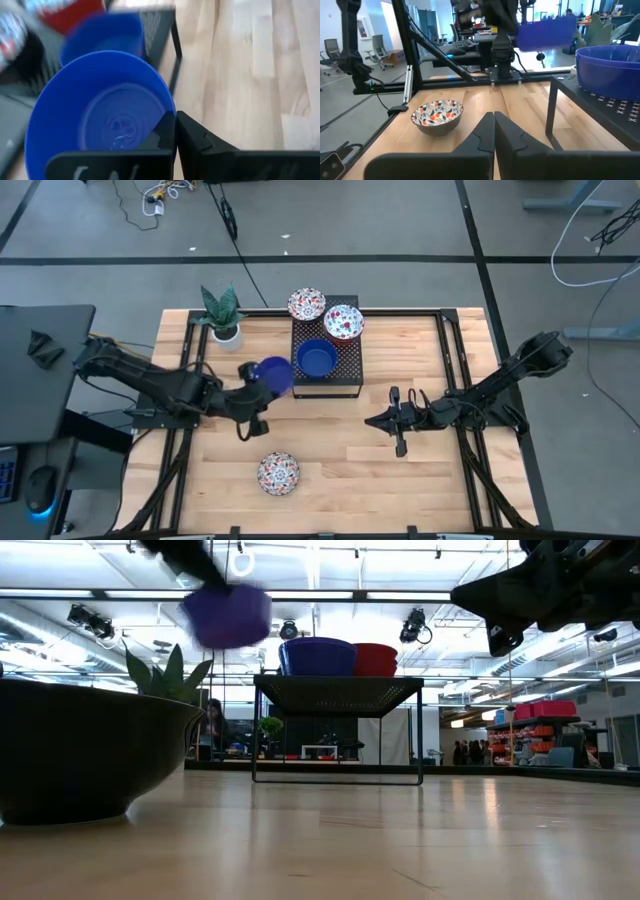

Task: Pick & Place Mini bowls
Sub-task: Stack the blue bowl on top of the blue bowls on the shelf

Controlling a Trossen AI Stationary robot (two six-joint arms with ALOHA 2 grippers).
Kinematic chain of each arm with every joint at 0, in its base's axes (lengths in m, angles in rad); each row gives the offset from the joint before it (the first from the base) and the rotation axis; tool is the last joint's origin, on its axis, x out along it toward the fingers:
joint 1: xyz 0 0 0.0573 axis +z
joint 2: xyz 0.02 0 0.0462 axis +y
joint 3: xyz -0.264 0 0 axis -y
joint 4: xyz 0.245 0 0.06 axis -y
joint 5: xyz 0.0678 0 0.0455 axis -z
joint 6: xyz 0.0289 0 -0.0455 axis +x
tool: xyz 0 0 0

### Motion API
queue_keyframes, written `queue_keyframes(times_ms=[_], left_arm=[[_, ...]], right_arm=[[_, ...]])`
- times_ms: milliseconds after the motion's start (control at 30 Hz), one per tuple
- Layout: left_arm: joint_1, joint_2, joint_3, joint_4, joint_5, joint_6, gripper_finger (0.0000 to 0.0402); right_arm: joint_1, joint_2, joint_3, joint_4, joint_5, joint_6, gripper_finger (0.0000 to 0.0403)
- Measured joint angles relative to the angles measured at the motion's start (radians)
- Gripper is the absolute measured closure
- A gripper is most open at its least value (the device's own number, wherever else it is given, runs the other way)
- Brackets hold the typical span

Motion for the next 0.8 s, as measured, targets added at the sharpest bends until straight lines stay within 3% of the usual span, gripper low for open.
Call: queue_keyframes(times_ms=[167, 333, 667, 800], left_arm=[[0.027, 0.112, 0.227, -0.014, -0.012, 0.203, 0.0396], [0.111, 0.241, 0.361, -0.008, 0.072, 0.398, 0.0393], [0.289, 0.375, 0.391, -0.008, 0.101, 0.429, 0.0384], [0.328, 0.392, 0.391, 0.001, 0.16, 0.384, 0.0386]], right_arm=[[0.0, 0.0, 0.0, 0.002, 0.0, 0.001, 0.0398], [0.0, 0.0, 0.0, 0.002, 0.0, 0.001, 0.0398], [0.0, 0.0, 0.0, 0.021, -0.001, 0.001, 0.0398], [0.0, 0.0, 0.0, 0.021, -0.001, 0.0, 0.0398]])
